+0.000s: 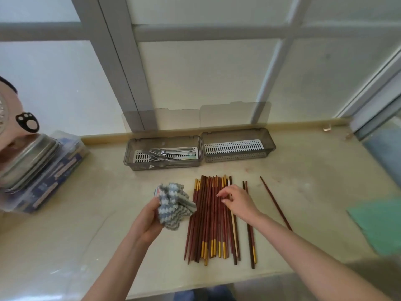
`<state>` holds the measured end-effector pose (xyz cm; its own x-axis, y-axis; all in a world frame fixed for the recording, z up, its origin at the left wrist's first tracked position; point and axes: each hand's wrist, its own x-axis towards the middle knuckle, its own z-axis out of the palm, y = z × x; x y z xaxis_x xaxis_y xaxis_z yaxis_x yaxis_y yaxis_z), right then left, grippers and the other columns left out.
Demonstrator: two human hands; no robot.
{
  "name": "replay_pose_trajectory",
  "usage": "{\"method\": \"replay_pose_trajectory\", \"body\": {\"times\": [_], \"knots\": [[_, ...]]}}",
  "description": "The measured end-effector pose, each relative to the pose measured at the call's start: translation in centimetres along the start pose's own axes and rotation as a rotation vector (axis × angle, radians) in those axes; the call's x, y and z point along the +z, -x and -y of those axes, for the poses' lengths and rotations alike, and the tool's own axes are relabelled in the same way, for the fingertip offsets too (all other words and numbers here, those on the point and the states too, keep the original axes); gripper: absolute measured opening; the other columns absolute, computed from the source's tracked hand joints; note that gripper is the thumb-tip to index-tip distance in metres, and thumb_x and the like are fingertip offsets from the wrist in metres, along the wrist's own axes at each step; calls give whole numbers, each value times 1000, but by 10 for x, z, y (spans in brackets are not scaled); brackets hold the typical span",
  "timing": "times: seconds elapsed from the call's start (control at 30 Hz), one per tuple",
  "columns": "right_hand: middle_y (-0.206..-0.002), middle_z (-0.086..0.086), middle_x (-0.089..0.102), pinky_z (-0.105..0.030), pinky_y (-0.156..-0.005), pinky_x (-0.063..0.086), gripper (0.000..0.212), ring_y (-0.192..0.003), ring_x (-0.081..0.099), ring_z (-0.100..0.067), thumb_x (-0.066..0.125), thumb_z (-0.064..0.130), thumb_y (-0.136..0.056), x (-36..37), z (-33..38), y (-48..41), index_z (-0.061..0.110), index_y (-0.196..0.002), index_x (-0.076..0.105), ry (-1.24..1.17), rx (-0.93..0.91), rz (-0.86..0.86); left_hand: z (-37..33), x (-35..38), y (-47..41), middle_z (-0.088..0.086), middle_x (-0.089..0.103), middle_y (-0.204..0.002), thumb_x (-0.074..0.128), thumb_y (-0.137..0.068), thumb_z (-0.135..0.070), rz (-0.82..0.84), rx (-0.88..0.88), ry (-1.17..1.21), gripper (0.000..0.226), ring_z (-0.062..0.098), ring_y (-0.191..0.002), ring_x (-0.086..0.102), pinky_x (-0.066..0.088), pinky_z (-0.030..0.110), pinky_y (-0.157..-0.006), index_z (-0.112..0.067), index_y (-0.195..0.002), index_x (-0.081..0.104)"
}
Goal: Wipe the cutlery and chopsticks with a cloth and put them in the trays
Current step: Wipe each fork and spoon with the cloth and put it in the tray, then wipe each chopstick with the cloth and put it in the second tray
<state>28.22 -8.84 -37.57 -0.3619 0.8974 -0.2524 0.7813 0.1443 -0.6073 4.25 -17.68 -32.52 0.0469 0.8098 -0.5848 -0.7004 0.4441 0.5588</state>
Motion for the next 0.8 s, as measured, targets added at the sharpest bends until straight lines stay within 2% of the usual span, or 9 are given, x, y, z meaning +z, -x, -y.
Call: {"method": "replay_pose_trajectory", "body": {"times": [0.1,0.17,0.3,0.4,0.47,0.53,0.63,0.73,0.8], "knots": [[-127,10,49,-28,-105,37,30,-114,47,-8,57,12,-91,21,15,5,30,-114,62,152,-219,143,3,4,0,15,73,-88,44,-84,-23,12,-1,20,33,23,-76,72,58,31,-56,-2,-105,58],[-137,7,45,-31,-107,34,35,-124,39,-14,55,9,-90,31,25,-1,28,-119,60,318,-408,204,4,4,1,17,72,-89,46,-76,-25,7,3,40,40,24,-77,71,58,33,-57,-1,-106,59],[-129,1,47,-37,-102,38,36,-120,41,-22,55,1,-85,37,38,-21,25,-112,60,586,-615,328,3,-8,5,20,71,-95,44,-85,-25,-35,21,98,39,27,-80,71,59,36,-60,-1,-88,74],[-115,-2,50,-40,-92,45,29,-109,48,-23,58,1,-82,38,43,-31,22,-103,60,656,-678,375,1,-20,10,19,71,-95,39,-93,-25,-82,44,104,39,26,-81,71,59,35,-62,-1,-98,69],[-110,-3,49,-40,-87,47,27,-103,51,-24,61,2,-81,38,47,-36,22,-98,59,662,-683,399,1,-23,17,18,71,-94,62,-76,-27,-84,76,109,34,26,-80,71,59,35,-60,-1,-96,69],[-109,-4,49,-40,-86,47,27,-103,51,-25,64,3,-79,38,50,-39,21,-98,60,673,-689,427,1,-30,20,20,71,-94,82,-48,-28,-62,87,132,46,27,-80,71,58,35,-57,-2,-85,76],[-106,-6,54,-41,-87,45,26,-101,50,-24,65,3,-80,36,53,-42,17,-100,60,714,-747,445,1,-39,21,21,70,-98,85,-48,-29,-87,77,177,45,28,-83,71,58,36,-58,-2,-83,76],[-109,-8,55,-42,-88,45,26,-102,51,-25,62,3,-82,34,53,-43,14,-105,60,763,-813,473,1,-44,21,22,70,-100,96,-22,-27,-81,82,203,73,30,-86,70,59,40,-63,-1,-87,76],[-111,-8,55,-41,-88,45,28,-103,51,-25,58,4,-83,33,52,-44,15,-110,59,789,-846,486,0,-45,21,21,70,-98,96,-18,-26,-83,86,225,73,29,-84,70,59,40,-63,-1,-84,76]]}}
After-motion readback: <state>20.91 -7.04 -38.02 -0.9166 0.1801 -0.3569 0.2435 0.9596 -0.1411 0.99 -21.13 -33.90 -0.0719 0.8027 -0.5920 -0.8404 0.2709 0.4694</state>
